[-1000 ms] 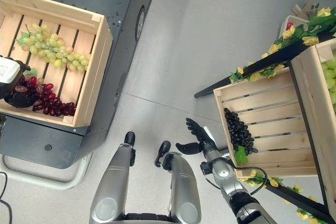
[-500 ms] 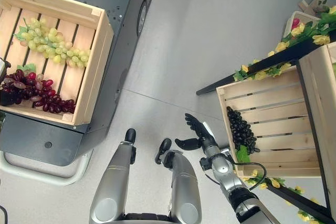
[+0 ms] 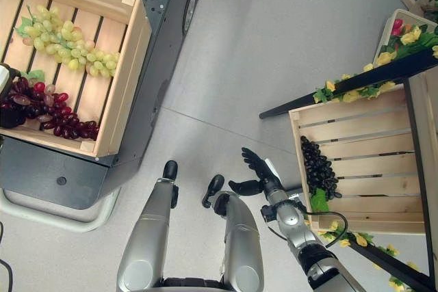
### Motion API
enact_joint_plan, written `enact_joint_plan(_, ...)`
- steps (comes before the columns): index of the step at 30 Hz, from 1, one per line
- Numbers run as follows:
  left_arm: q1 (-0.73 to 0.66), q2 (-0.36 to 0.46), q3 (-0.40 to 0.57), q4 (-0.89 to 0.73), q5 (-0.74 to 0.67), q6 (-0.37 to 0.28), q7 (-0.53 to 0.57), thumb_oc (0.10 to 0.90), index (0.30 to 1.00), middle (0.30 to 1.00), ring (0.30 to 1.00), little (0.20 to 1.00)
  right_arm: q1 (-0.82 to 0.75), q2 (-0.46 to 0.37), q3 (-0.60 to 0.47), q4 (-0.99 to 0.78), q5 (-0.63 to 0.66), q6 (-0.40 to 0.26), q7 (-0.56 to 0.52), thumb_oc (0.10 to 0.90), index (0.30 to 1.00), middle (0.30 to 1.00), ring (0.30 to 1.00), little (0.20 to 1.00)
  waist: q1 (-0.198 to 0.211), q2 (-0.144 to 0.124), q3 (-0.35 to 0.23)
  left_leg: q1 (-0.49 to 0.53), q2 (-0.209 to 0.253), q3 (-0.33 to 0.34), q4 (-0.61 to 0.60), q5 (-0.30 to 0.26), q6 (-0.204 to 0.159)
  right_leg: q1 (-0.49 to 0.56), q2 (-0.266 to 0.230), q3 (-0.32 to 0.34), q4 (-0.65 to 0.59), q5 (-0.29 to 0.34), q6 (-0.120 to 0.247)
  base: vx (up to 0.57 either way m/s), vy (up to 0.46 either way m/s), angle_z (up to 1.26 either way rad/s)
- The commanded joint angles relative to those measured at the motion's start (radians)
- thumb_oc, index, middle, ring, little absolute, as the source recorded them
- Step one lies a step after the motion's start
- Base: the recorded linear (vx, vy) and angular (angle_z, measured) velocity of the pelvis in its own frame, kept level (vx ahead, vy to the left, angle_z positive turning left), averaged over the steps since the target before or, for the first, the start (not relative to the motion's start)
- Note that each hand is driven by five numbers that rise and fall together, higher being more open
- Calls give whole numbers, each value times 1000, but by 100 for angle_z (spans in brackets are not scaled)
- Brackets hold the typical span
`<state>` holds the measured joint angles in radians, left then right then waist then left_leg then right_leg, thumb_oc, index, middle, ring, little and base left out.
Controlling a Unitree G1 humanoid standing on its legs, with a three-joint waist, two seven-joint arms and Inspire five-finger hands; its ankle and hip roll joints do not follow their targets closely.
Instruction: Pick up the fruits from the basket on one side to the basket on the other side
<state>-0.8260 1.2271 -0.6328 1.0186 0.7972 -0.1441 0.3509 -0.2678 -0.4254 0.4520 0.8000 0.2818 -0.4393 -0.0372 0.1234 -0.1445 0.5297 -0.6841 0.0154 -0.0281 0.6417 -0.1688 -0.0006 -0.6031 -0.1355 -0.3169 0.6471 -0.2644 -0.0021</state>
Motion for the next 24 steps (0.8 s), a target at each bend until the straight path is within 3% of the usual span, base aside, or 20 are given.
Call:
enact_joint_plan(1, 6, 45, 0, 9, 33, 35, -18, 800, 900, 900, 900, 900, 38, -99, -31, -32, 0, -96, -8, 800, 900, 900, 900, 900, -10, 28, -10, 61, -21, 25, -145, 43, 63, 37, 7, -16, -24, 103, 14, 0, 0, 0)
enact_joint_plan(19, -21, 17, -70, -1, 41, 83, -156, 800, 900, 900, 900, 900, 36, -123, -38, -54, 7, -126, -27, 800, 900, 900, 900, 900, -25, 6, -10, -59, -6, 17, -107, 41, 61, -74, 8, -26, 28, 88, 4, -10, 7, 2)
enact_joint_plan(20, -12, 14, -65, -1, 35, 79, -153, 651, 676, 676, 676, 676, 36, -129, -38, -60, 11, -123, -26, 800, 900, 900, 900, 900, -26, 4, -10, -62, -5, 16, -105, 43, 60, -76, 9, -25, 29, 88, 4, 0, 0, 0)
enact_joint_plan(21, -12, 13, -66, -2, 32, 76, -154, 430, 345, 345, 345, 345, 34, -133, -37, -63, 14, -121, -26, 800, 900, 900, 900, 900, -27, 3, -10, -63, -5, 16, -107, 45, 59, -78, 9, -24, 28, 89, 5, 0, 0, 0)
enact_joint_plan(22, -14, 11, -67, -2, 22, 72, -152, 400, 300, 300, 300, 300, 32, -135, -38, -66, 16, -117, -25, 800, 900, 900, 900, 900, -28, 3, -10, -64, -4, 15, -107, 45, 58, -80, 9, -23, 29, 89, 5, 0, 0, 0)
enact_joint_plan(24, -20, 9, -76, -1, 22, 60, -151, 400, 300, 300, 300, 300, 31, -138, -40, -64, 16, -120, -21, 800, 900, 900, 900, 900, -29, 3, -10, -62, -3, 16, -112, 48, 56, -78, 9, -22, 23, 91, 6, 0, 0, 0)
